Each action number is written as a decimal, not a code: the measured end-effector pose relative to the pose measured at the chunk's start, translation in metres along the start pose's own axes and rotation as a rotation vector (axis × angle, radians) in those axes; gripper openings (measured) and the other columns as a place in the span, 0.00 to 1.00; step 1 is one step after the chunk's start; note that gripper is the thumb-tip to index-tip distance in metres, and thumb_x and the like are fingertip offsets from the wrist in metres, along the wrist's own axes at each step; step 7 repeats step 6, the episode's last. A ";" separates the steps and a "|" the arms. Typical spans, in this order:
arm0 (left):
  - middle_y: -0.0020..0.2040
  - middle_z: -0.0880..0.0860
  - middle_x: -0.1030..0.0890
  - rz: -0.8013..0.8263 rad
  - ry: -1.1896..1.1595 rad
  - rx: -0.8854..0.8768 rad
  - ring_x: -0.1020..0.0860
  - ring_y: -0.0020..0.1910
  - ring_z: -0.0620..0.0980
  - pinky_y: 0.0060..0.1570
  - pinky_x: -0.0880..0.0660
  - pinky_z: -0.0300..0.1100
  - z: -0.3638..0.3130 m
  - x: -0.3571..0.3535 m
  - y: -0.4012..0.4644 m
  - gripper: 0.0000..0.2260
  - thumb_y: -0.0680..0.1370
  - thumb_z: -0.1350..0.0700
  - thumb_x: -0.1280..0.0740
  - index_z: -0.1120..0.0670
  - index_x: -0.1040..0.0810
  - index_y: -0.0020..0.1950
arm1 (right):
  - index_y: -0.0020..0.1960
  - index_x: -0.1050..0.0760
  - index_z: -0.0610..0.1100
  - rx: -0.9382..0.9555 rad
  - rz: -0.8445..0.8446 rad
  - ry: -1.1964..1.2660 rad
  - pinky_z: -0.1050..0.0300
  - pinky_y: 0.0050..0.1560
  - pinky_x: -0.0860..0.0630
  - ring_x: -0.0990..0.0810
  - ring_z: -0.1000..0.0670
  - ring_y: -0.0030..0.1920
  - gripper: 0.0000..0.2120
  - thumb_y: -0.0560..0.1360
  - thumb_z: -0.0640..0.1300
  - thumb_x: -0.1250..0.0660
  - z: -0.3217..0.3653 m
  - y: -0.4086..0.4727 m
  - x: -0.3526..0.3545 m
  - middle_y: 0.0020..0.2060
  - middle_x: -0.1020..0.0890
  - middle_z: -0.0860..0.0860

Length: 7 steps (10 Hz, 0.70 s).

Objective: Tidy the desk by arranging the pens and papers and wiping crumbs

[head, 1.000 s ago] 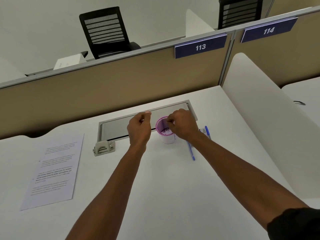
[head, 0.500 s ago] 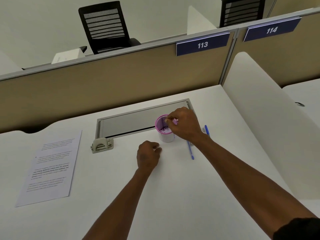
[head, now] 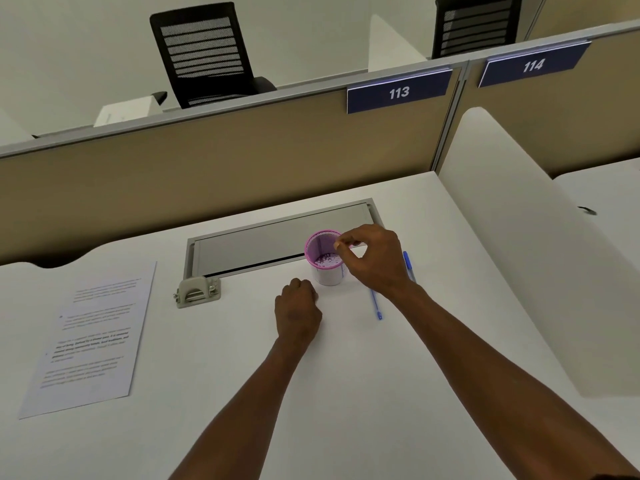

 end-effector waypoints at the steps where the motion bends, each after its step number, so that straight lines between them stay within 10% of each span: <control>1: 0.46 0.56 0.23 -0.061 -0.157 0.093 0.24 0.45 0.58 0.42 0.30 0.47 0.012 0.007 -0.004 0.09 0.70 0.69 0.38 0.57 0.24 0.45 | 0.50 0.17 0.43 -0.024 -0.031 0.042 0.71 0.46 0.24 0.19 0.55 0.42 0.09 0.73 0.47 0.28 -0.002 0.000 0.013 0.43 0.14 0.50; 3: 0.43 0.53 0.20 -0.397 -0.501 -0.002 0.25 0.41 0.49 0.40 0.33 0.31 -0.015 0.085 0.012 0.04 0.77 0.65 0.34 0.58 0.22 0.45 | 0.50 0.17 0.43 -0.088 -0.078 0.086 0.75 0.45 0.27 0.19 0.57 0.40 0.09 0.74 0.46 0.28 -0.006 0.008 0.026 0.43 0.14 0.49; 5: 0.53 0.55 0.16 -0.160 -0.338 -0.128 0.21 0.50 0.52 0.49 0.29 0.37 -0.049 0.077 0.045 0.09 0.80 0.61 0.36 0.57 0.18 0.57 | 0.51 0.17 0.41 -0.110 -0.057 0.099 0.62 0.49 0.20 0.18 0.53 0.42 0.10 0.74 0.46 0.28 0.000 0.007 0.020 0.43 0.14 0.47; 7: 0.52 0.54 0.15 -0.188 -0.314 -0.105 0.20 0.50 0.53 0.48 0.28 0.39 -0.044 0.081 0.047 0.11 0.79 0.60 0.35 0.54 0.17 0.59 | 0.50 0.17 0.42 -0.104 -0.081 0.118 0.71 0.47 0.24 0.19 0.55 0.41 0.09 0.74 0.46 0.29 0.004 0.005 0.028 0.43 0.14 0.48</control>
Point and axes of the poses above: each hand's wrist, its own y-axis towards the middle knuckle, its own x-axis out of the back of the hand, z = x × y, the point moved 8 cm from there along y, towards the middle knuckle
